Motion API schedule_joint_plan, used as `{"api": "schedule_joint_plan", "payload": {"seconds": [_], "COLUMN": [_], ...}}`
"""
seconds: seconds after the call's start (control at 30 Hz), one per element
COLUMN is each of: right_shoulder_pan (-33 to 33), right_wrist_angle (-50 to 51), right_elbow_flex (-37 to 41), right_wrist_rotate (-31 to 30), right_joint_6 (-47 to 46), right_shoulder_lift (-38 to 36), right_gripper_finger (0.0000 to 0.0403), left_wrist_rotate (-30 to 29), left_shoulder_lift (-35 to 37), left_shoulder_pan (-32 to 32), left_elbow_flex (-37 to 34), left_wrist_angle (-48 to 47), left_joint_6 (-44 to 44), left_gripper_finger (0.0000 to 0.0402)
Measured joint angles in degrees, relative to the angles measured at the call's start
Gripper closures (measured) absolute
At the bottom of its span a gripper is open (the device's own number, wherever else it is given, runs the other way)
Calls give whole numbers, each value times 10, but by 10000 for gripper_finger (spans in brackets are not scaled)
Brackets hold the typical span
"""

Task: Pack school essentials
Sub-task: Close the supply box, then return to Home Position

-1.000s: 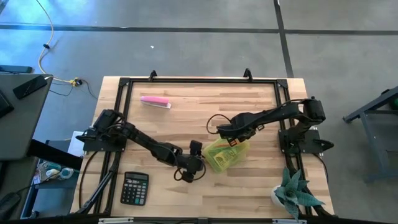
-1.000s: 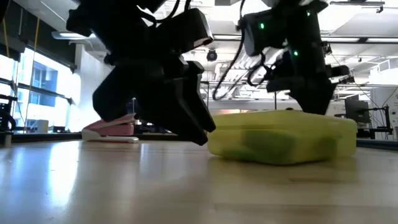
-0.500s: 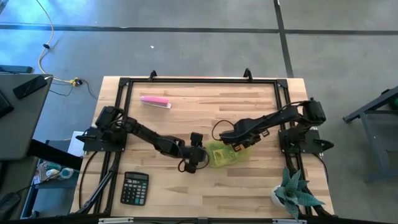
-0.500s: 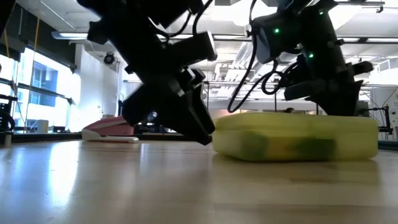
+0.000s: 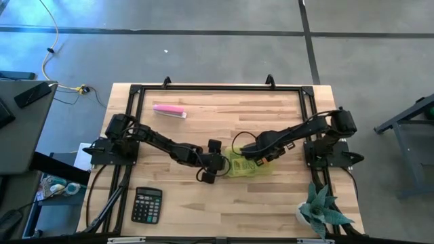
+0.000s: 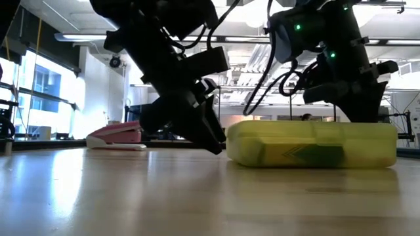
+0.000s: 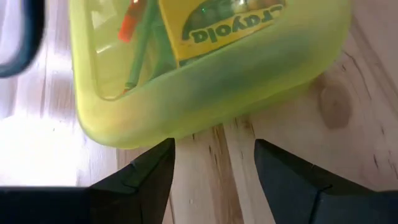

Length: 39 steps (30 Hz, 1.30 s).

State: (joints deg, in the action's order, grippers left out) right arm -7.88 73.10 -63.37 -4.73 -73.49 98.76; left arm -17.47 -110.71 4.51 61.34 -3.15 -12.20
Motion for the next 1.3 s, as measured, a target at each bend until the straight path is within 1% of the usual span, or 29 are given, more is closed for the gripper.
{"api": "schedule_joint_plan", "payload": {"seconds": [0.17,0.23,0.27,0.37,0.5,0.6,0.67,0.77,0.83,0.9,0.97,1.07,1.17,1.23,1.3], "right_shoulder_pan": [0,0,0,0,0,0,0,-3,-9,-23,-38,-59,-69,-70,-70], "right_wrist_angle": [-3,0,2,0,-22,-52,-82,-129,-175,-225,-294,-385,-485,-568,-634], "right_elbow_flex": [0,0,0,0,0,0,0,1,8,30,64,135,213,262,306], "right_wrist_rotate": [-23,-40,-49,-91,-154,-208,-239,-279,-305,-324,-328,-320,-287,-255,-226], "right_joint_6": [0,0,1,16,56,105,152,225,282,335,383,451,519,561,593], "right_shoulder_lift": [-27,-44,-55,-96,-170,-234,-275,-329,-362,-393,-427,-476,-528,-556,-584], "right_gripper_finger": [320,320,320,320,320,320,320,320,320,320,320,320,320,320,320], "left_wrist_rotate": [-1,-1,-1,-1,0,6,17,38,45,50,48,48,49,48,49], "left_shoulder_lift": [9,14,22,46,96,146,186,243,289,328,376,439,502,547,581], "left_shoulder_pan": [0,0,0,0,-4,-12,-19,-31,-38,-44,-50,-53,-51,-51,-49], "left_elbow_flex": [0,2,0,1,1,1,0,-1,-14,-31,-65,-125,-182,-222,-252], "left_wrist_angle": [-29,-31,-47,-50,-69,-85,-110,-119,-136,-118,-133,-108,-74,-77,-56], "left_joint_6": [0,2,3,6,6,7,16,32,42,52,72,107,135,154,167], "left_gripper_finger": [190,190,190,190,190,190,190,190,190,190,190,192,203,217,237]}}
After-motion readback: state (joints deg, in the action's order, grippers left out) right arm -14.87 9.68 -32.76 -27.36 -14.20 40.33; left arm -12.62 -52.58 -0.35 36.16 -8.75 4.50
